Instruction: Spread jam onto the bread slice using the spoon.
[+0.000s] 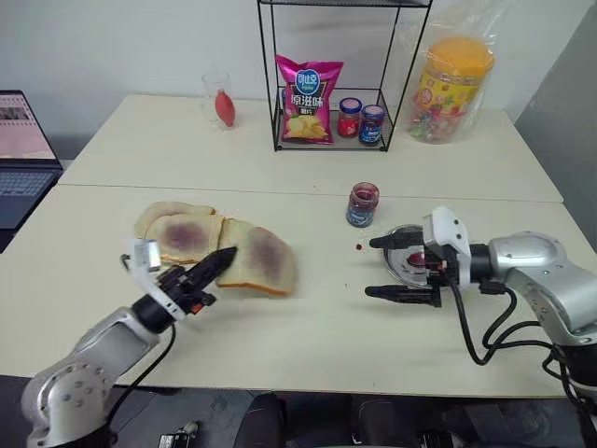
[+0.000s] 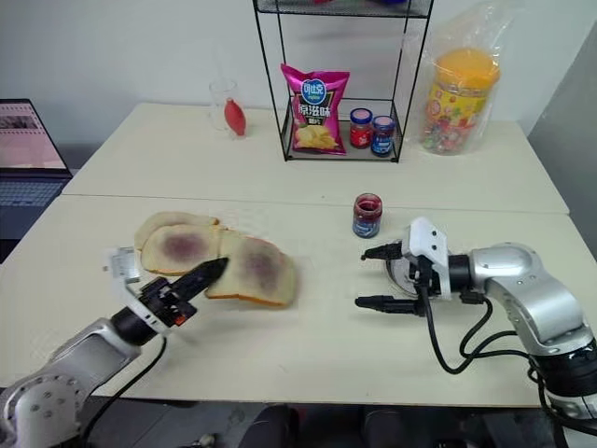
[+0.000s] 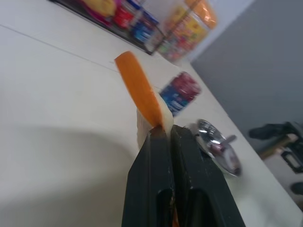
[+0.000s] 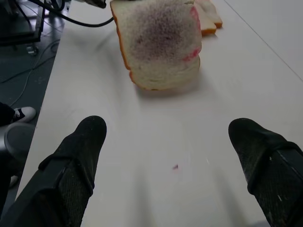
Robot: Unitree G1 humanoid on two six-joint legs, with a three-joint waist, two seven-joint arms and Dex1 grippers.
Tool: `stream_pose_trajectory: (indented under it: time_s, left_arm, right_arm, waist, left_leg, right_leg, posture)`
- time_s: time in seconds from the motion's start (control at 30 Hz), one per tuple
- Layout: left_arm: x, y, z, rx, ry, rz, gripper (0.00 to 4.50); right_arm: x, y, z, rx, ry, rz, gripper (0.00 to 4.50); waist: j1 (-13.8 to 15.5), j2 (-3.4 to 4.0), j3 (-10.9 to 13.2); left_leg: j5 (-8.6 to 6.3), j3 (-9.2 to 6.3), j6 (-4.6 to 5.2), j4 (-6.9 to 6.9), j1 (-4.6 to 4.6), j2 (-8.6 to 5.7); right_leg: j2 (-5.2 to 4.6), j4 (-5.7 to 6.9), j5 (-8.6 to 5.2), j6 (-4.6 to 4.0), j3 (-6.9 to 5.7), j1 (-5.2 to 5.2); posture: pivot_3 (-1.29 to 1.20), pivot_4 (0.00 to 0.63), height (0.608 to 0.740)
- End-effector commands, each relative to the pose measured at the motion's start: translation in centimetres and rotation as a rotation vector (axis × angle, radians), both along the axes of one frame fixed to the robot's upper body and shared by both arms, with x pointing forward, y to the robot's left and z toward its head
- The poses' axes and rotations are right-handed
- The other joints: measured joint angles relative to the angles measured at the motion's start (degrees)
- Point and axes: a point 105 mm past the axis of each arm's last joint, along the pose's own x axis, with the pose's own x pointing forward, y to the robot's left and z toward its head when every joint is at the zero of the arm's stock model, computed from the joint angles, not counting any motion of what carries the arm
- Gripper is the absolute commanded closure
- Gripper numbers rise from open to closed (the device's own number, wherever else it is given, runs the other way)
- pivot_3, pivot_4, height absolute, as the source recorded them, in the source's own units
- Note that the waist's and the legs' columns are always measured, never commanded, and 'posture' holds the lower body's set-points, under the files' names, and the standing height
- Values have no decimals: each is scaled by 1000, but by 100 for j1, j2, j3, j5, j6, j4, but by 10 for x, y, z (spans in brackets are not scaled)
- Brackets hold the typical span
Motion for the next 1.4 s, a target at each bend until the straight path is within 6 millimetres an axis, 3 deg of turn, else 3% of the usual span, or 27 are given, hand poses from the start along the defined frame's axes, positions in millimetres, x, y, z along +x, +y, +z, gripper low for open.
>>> stream_pose_trajectory:
  time_s: [0.03,0.23,0.4,0.6,0.9,0.93,1.2,1.27,1.4]
  left_arm:
    - [11,-10,13,-7,-55,-38,4465]
    - [18,-16,-38,68,81,-25,4465]
    - [22,-20,-68,157,125,-23,4465]
    - [32,-24,-70,226,91,-25,4465]
    - [25,-19,-73,272,95,-20,4465]
    - [24,-19,-73,276,95,-21,4040]
    - [16,-20,-68,350,43,-19,2445]
    - [13,-11,-66,419,13,1,1881]
    - [5,21,-53,682,-118,49,1277]
  right_arm:
    - [-5,-6,10,6,-46,-16,0]
    - [-11,-11,6,-14,-42,-43,0]
    - [-13,-12,5,-11,-38,-58,0]
    - [-14,-13,3,-18,-32,-69,0]
    - [-14,-14,0,-15,-29,-73,0]
    - [-14,-14,0,-15,-29,-73,0]
    - [-15,-14,-1,-14,-26,-71,0]
    - [-15,-14,-1,-14,-26,-72,0]
    - [-16,-16,1,-11,-29,-84,0]
  waist:
    - [15,0,0]
    - [-2,1,0]
    - [22,2,0]
    - [26,2,0]
    - [22,2,0]
    - [21,2,0]
    - [22,2,0]
    - [15,2,1]
    - [14,3,1]
  left_leg:
    - [0,-4,0,0,0,0]
    - [0,6,-1,1,-1,-1]
    - [0,-3,-1,0,-2,0]
    - [0,-1,-1,3,-3,-2]
    - [-1,-2,-1,-1,-4,0]
    - [-1,-2,-1,-1,-3,0]
    - [0,-1,-1,0,-3,0]
    - [-1,-1,-1,0,-2,1]
    - [0,-1,-1,-6,-2,4]
  right_leg:
    - [4,3,0,-1,-1,0]
    - [6,-1,0,0,11,0]
    - [7,0,-1,-1,4,-1]
    - [6,-2,1,2,5,0]
    - [6,-3,0,2,4,0]
    - [6,-3,0,2,4,0]
    - [6,-3,1,3,5,0]
    - [6,-3,0,2,5,0]
    - [7,-2,-1,-1,6,-5]
  posture:
    - [0,150,740]
    - [0,150,740]
    - [0,150,740]
    - [0,150,740]
    - [0,150,740]
    - [0,150,740]
    - [0,150,740]
    - [0,150,740]
    - [0,150,740]
